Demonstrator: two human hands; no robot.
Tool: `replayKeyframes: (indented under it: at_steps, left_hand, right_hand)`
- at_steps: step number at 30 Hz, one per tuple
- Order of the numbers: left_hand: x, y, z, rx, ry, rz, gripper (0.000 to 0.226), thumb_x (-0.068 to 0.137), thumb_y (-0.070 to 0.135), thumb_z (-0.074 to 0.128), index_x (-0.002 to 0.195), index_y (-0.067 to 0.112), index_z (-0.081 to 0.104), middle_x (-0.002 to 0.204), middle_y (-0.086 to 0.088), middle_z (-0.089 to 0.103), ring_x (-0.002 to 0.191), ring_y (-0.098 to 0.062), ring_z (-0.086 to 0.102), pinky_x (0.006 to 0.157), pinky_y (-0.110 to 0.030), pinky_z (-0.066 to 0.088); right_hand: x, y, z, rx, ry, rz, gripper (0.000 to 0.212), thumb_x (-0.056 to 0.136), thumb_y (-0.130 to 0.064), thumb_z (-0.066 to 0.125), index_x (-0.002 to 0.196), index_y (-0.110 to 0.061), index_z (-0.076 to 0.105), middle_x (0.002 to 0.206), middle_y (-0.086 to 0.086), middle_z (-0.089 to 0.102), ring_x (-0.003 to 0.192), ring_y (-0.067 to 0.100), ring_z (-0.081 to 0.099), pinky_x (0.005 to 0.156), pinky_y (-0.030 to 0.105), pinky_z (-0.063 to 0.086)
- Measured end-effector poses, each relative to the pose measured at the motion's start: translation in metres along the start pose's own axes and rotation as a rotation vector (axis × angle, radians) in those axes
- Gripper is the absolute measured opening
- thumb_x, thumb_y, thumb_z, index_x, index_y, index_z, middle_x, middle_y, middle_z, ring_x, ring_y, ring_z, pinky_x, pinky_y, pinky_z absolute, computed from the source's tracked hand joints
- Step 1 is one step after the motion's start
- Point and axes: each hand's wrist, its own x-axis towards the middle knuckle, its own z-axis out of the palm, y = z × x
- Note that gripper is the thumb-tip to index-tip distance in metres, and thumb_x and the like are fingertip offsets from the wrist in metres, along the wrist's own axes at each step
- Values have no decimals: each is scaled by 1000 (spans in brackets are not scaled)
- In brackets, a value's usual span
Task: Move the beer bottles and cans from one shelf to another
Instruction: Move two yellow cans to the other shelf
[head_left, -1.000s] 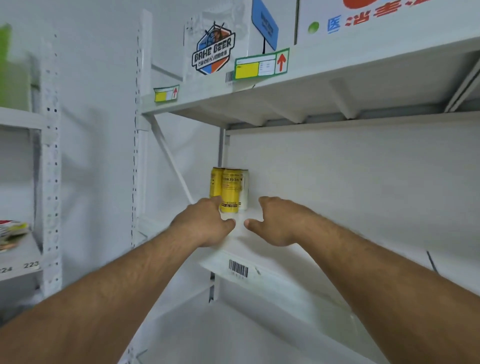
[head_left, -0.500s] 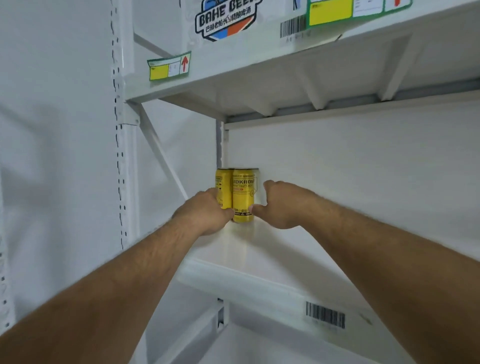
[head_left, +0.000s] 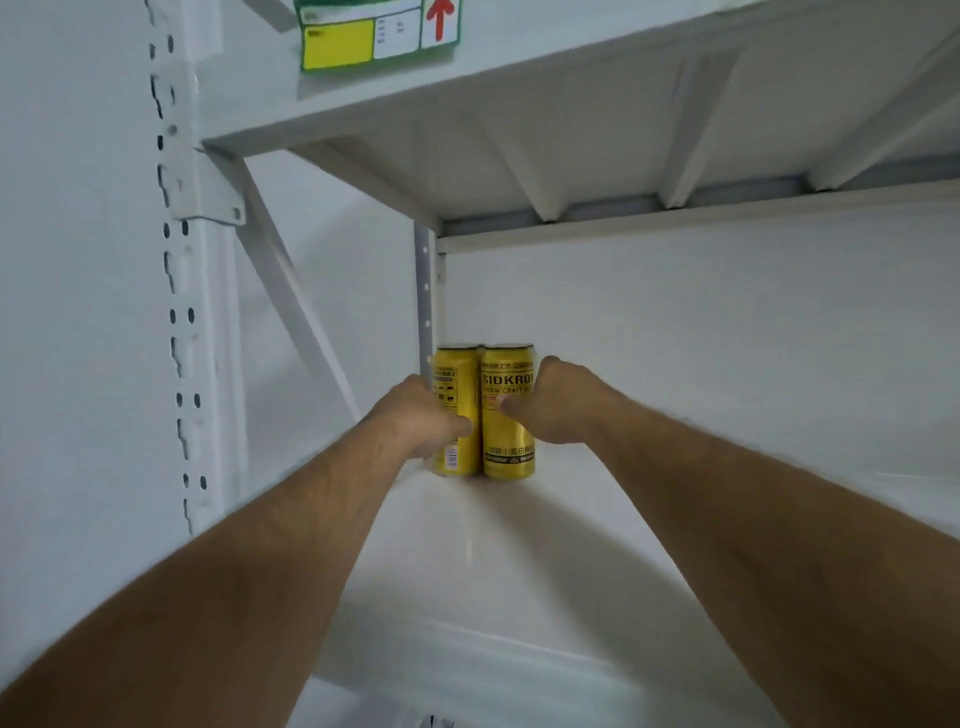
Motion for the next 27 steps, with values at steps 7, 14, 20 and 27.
replayKeyframes:
  at_steps: [7,14,20,27]
  left_hand:
    - [48,-16,17,-240,-66,-25,26,77,15,86,95,14,67,95,-6,72,81,-18,66,79,-32,54]
    - [73,-34,38,-339,-78,-34,35,72,10,86,103,14,72,102,-9,75,94,-26,72,86,-37,58]
    - [79,-43,40,-379,-135,-5,29,72,10,89,92,21,70,101,-7,77,93,-25,74,92,-40,58]
    - [74,-48,35,-419,-147,1,47,64,13,96,98,23,65,106,-5,75,98,-25,73,96,-47,58]
  right_hand:
    - [39,-5,31,389,119,127,61,82,-56,67,119,-10,52,101,3,61,92,21,60,64,29,43]
    - [50,-7,50,601,159,195,79,46,-69,71,106,-18,65,102,2,69,91,23,68,79,39,59]
    - [47,-2,50,664,174,192,59,57,-59,83,97,-18,69,99,3,71,89,24,70,82,42,59]
    - [41,5,50,734,234,192,48,65,-51,83,97,-18,70,91,0,72,84,20,70,81,43,60]
